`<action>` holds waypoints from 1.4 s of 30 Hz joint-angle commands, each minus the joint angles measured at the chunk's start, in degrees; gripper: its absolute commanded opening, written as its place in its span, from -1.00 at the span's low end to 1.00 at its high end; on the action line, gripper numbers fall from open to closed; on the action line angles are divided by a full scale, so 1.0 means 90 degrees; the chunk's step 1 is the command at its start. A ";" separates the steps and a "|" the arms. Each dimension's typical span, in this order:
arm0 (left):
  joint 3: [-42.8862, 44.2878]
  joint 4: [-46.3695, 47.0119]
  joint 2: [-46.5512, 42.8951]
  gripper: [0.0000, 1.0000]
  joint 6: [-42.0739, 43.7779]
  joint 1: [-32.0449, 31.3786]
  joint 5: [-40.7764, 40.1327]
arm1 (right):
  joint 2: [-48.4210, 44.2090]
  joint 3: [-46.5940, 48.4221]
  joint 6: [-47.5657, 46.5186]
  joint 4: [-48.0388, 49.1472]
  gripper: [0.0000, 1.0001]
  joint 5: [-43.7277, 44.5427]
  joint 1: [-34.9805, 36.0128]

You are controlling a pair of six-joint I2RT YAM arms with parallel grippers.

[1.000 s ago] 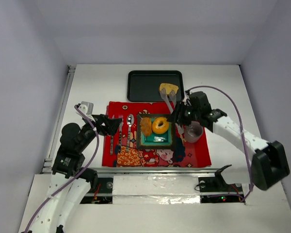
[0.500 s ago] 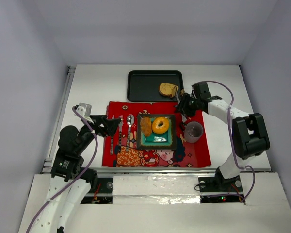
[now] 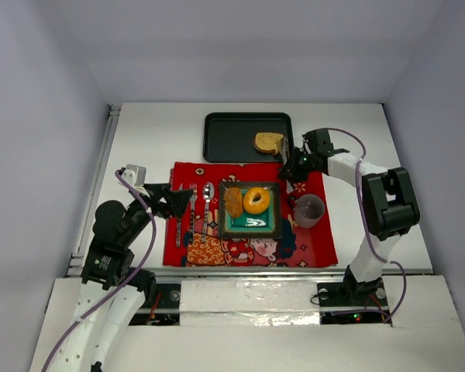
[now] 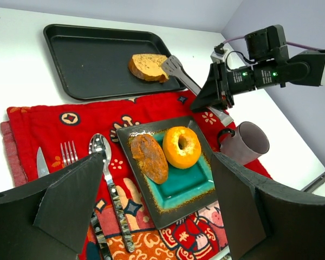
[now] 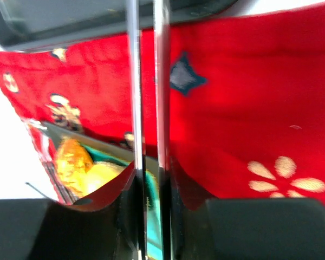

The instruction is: Place the bread

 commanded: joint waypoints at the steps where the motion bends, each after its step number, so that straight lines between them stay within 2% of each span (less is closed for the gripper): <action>1: -0.0003 0.0226 -0.0007 0.56 0.0051 -0.0032 -0.0029 | -0.0241 0.0187 0.0182 0.0757 -0.62 -0.0484 -0.0025; 3: -0.0003 0.0226 0.0012 0.56 0.0041 -0.0032 -0.0039 | -0.0466 0.0119 0.0193 0.0913 -0.75 -0.0600 -0.0025; 8: -0.0013 0.0216 0.0120 0.56 0.0041 -0.0032 -0.0049 | -0.1608 -0.0475 0.0378 0.1256 -0.77 -0.1001 -0.0025; 9: -0.0003 0.0216 0.0139 0.56 0.0041 -0.0032 -0.0059 | -0.2093 -0.0584 0.0398 0.1276 -0.78 -0.1069 -0.0025; 13: -0.0013 0.0226 0.0285 0.56 0.0051 -0.0032 -0.0059 | -0.3236 -0.1199 0.0379 0.0916 -0.78 -0.1314 0.0169; 17: -0.0013 0.0246 0.0442 0.56 0.0051 0.0026 -0.0010 | -0.4420 -0.2009 0.0466 0.0437 -0.78 -0.1285 0.0930; 18: -0.0003 0.0246 0.0462 0.56 0.0060 0.0084 0.0000 | -0.4645 -0.2359 0.0553 0.0320 -0.78 -0.1208 0.1386; 24: -0.0003 0.0265 0.0618 0.55 0.0061 0.0202 -0.0020 | -0.5943 -0.3688 0.1811 0.0261 -0.79 -0.0652 0.3077; 27: 0.0007 0.0256 0.0657 0.55 0.0070 0.0202 -0.0068 | -0.6412 -0.4021 0.2164 0.0251 -0.80 -0.0533 0.3460; 31: 0.0007 0.0265 0.0686 0.54 0.0061 0.0202 -0.0108 | -0.6726 -0.4266 0.2321 0.0055 -0.80 -0.0250 0.3773; 38: 0.0007 0.0256 0.0716 0.55 0.0060 0.0202 -0.0098 | -0.6678 -0.4501 0.2214 -0.0062 -0.79 0.0170 0.3842; 41: 0.0007 0.0265 0.0725 0.55 0.0060 0.0202 -0.0059 | -0.6591 -0.4452 0.2137 -0.0198 -0.73 0.0248 0.3842; 42: -0.0003 0.0265 0.0716 0.55 0.0061 0.0202 -0.0030 | -0.6600 -0.4413 0.2117 -0.0363 -0.60 0.0306 0.3842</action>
